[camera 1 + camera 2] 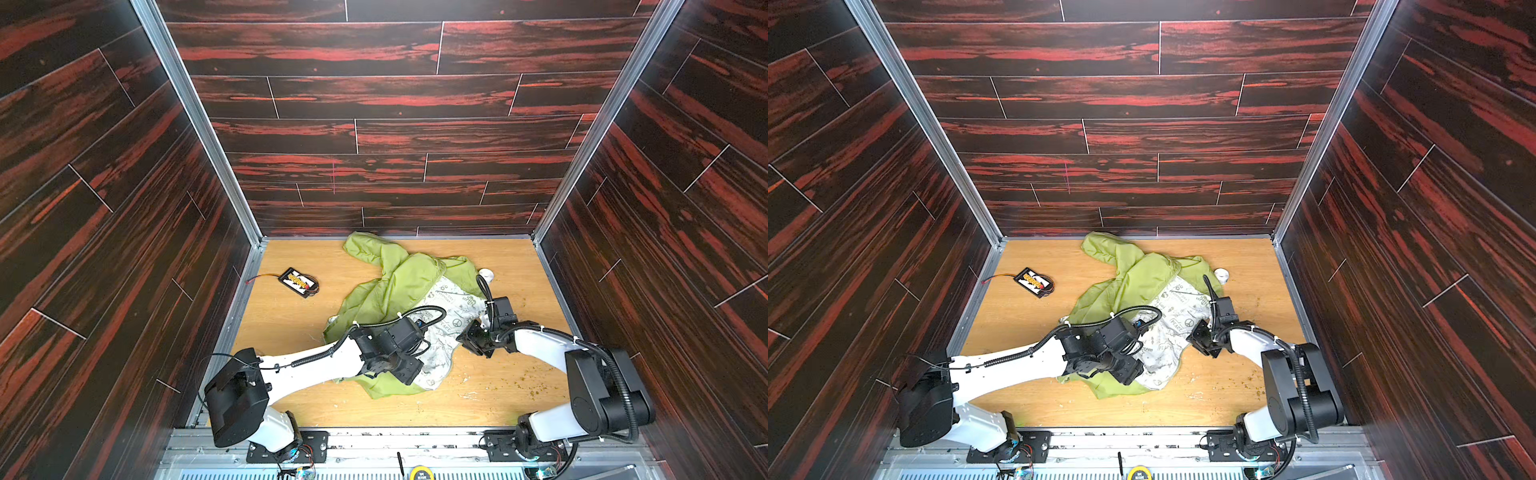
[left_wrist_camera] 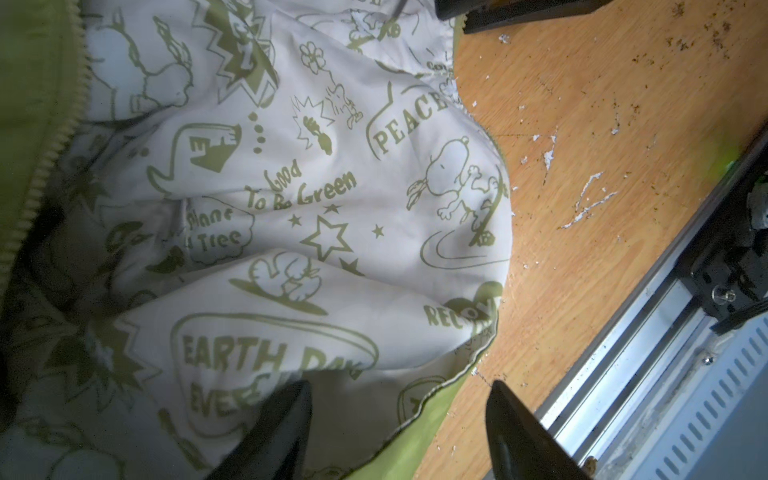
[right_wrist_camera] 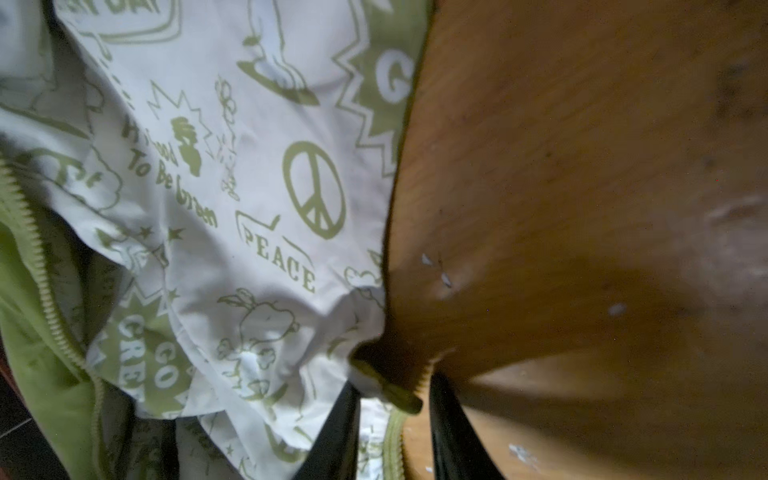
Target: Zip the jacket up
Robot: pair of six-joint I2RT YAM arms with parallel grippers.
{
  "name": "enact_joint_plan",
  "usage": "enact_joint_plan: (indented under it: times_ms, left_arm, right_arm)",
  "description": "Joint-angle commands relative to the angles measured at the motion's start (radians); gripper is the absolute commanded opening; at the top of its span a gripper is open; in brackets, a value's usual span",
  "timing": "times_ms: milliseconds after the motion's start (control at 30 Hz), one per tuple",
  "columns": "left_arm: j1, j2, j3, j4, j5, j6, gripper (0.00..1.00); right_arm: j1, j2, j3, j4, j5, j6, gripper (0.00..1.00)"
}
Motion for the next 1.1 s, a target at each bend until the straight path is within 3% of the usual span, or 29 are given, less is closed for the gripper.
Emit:
enact_joint_plan:
  times_ms: [0,167,533,1067]
  left_arm:
    - [-0.005,-0.005,-0.022,0.002,0.014,0.025,0.70]
    - [-0.005,-0.006,-0.034,-0.004,0.011,0.024,0.70]
    - [-0.007,-0.045,-0.090,0.042,-0.001,-0.013,0.70]
    - [-0.005,-0.075,-0.150,0.064,-0.022,-0.051,0.70]
  right_arm:
    - [0.004,0.008,0.001,0.021,-0.005,0.019,0.20]
    - [0.003,-0.030,0.075,-0.068,0.028,-0.006,0.00]
    - [-0.025,-0.093,0.288,-0.254,0.085,-0.059,0.00]
    - [-0.144,-0.051,0.672,-0.486,0.141,-0.188,0.00]
